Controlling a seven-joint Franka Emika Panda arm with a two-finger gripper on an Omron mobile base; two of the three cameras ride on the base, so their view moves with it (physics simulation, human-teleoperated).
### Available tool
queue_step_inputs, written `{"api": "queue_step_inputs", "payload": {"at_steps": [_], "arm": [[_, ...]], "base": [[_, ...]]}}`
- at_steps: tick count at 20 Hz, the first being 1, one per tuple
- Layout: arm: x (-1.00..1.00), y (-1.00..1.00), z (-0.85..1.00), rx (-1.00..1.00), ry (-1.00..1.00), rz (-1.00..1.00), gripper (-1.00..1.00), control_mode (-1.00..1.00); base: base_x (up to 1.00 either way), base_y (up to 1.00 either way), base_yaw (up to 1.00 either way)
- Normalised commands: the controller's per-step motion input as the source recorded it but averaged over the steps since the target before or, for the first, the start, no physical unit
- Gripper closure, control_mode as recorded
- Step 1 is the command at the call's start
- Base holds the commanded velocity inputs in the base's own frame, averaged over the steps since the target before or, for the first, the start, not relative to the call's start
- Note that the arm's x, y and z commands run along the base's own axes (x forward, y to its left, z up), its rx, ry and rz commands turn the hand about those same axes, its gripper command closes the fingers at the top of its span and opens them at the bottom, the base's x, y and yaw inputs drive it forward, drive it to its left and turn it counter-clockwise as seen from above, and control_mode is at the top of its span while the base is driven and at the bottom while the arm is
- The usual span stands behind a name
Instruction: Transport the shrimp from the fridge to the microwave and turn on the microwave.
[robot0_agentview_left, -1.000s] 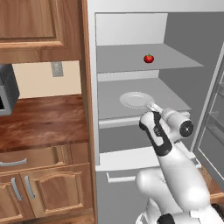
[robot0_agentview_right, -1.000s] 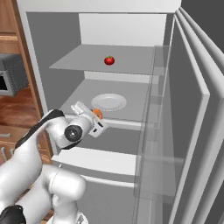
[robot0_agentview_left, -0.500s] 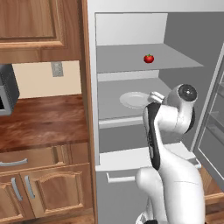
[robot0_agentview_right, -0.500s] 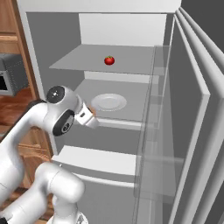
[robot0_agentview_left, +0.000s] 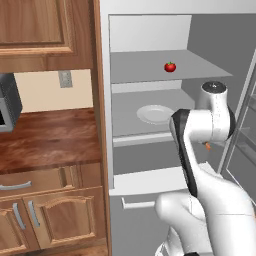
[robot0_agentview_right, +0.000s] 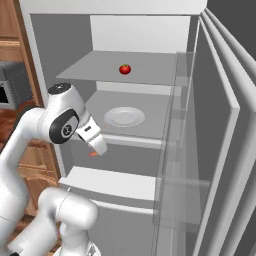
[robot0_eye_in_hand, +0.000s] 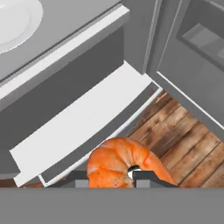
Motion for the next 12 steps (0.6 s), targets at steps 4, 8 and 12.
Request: {"api": "queue_step_inputs", "payload": {"at_steps": [4,8,12], "arm": [[-0.9,0.06,-0.83,-0.15,-0.02,0.03,1.0,-1.0],[-0.28,0.09,-0.37,-0.05,-0.12,0.08,1.0,-1.0],[0.0,0.0,0.05,0.0,-0.1,0.11,1.0,-1.0]], "base": [[0.0,0.0,0.0],[0.0,0.0,0.0],[0.0,0.0,0.0]]}}
